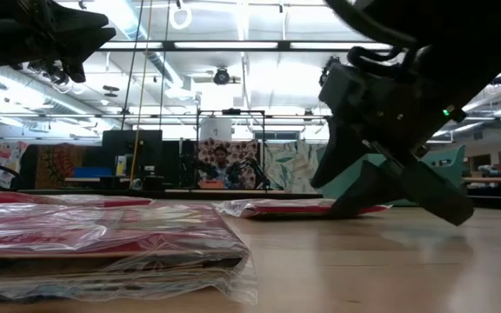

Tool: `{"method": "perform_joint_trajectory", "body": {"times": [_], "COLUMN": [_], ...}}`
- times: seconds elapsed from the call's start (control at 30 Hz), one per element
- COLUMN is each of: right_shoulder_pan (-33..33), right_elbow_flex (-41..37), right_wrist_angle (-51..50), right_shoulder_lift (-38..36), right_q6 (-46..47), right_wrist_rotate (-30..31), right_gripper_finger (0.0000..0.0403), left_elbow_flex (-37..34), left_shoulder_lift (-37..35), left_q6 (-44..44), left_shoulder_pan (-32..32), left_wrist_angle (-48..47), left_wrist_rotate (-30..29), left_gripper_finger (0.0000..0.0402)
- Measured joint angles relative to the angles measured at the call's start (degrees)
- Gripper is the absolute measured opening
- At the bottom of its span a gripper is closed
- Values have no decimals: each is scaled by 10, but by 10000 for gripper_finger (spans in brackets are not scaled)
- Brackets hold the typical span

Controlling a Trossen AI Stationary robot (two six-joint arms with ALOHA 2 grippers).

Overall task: Sort popcorn bags into baskets
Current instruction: Put the red popcorn bag into the green bin

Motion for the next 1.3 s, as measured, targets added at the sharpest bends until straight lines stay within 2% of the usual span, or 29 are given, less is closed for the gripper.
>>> {"method": "perform_joint_trajectory", "body": {"times": [0.2, 0.33, 0.6, 0.83, 1.0, 1.3], "right_shoulder_pan": [-29, -39, -53, -54, -54, -54], "right_elbow_flex": [0, 0, 0, 0, 15, 113], "right_wrist_angle": [2, 4, 4, 3, -22, -186], "right_shoulder_lift": [0, 0, 0, 0, 0, 0], "right_q6": [-2, -22, -30, -30, -33, -35], "right_wrist_rotate": [-25, -27, -61, -51, -17, 72], "right_gripper_finger": [205, 188, 95, 11, 13, 7], "left_elbow_flex": [0, 0, 0, 0, 0, 0], "left_shoulder_lift": [0, 0, 0, 0, 0, 0], "left_q6": [0, 0, 0, 0, 1, 1], "left_shoulder_pan": [0, 0, 0, 0, 0, 0], "left_wrist_angle": [0, 0, 0, 0, 0, 0], "left_wrist_rotate": [0, 0, 0, 0, 0, 0], "left_gripper_finger": [126, 126, 126, 126, 126, 126]}}
